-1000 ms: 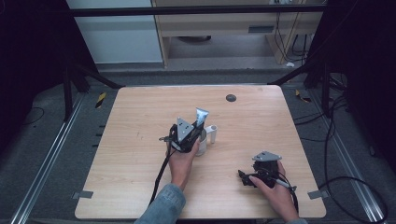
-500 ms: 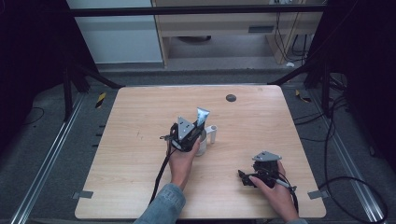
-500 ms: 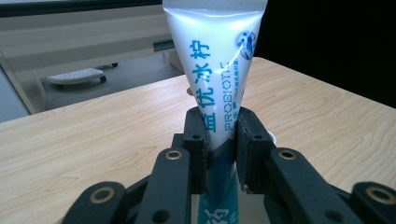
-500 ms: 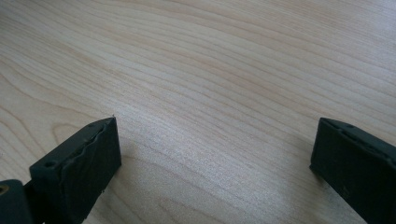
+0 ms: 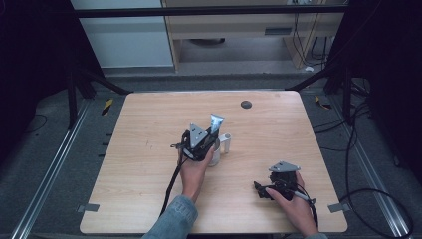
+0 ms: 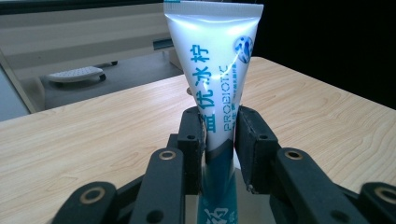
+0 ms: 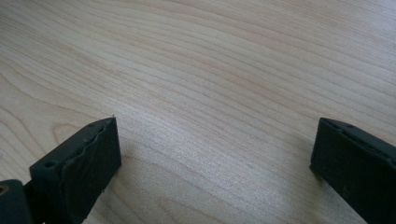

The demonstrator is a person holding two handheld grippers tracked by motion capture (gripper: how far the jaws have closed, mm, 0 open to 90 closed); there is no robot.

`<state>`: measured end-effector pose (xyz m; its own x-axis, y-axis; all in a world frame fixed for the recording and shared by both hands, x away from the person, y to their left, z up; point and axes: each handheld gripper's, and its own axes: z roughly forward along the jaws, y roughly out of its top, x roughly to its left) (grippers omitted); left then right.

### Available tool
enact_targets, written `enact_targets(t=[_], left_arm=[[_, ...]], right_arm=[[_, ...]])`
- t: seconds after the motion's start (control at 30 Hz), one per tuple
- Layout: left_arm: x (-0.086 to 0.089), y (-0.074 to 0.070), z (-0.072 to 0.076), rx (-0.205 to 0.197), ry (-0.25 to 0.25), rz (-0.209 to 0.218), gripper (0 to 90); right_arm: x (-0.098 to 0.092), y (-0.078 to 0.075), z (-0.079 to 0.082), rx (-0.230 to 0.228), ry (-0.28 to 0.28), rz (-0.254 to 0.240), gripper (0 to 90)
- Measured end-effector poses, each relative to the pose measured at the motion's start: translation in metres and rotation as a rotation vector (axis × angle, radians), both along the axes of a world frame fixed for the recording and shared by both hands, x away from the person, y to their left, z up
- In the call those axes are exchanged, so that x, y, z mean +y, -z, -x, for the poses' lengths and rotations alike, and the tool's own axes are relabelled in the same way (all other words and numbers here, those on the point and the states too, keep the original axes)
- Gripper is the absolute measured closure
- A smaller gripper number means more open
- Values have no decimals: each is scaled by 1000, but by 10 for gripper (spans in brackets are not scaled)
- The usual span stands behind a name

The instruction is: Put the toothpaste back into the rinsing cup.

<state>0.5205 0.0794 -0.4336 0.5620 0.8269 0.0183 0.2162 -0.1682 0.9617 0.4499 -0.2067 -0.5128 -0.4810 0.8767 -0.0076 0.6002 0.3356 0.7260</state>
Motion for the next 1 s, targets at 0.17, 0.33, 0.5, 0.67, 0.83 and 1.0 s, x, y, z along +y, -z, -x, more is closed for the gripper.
enact_targets(t=[0.17,0.33,0.5,0.67,0.83,1.0], left_arm=[[0,-1,0,0,2,-4,715],[0,-1,0,-5,0,-15,693],[0,-2,0,-6,3,-12,667],[-2,-2,1,-9,6,-19,612],[-2,-3,2,-11,5,-28,545],[-2,-4,3,-13,0,-40,457]], right_arm=[[0,0,0,0,0,-1,17],[0,0,0,0,0,-1,17],[0,0,0,0,0,0,17],[0,0,0,0,0,0,17],[0,0,0,0,-1,-1,17],[0,0,0,0,0,0,17]])
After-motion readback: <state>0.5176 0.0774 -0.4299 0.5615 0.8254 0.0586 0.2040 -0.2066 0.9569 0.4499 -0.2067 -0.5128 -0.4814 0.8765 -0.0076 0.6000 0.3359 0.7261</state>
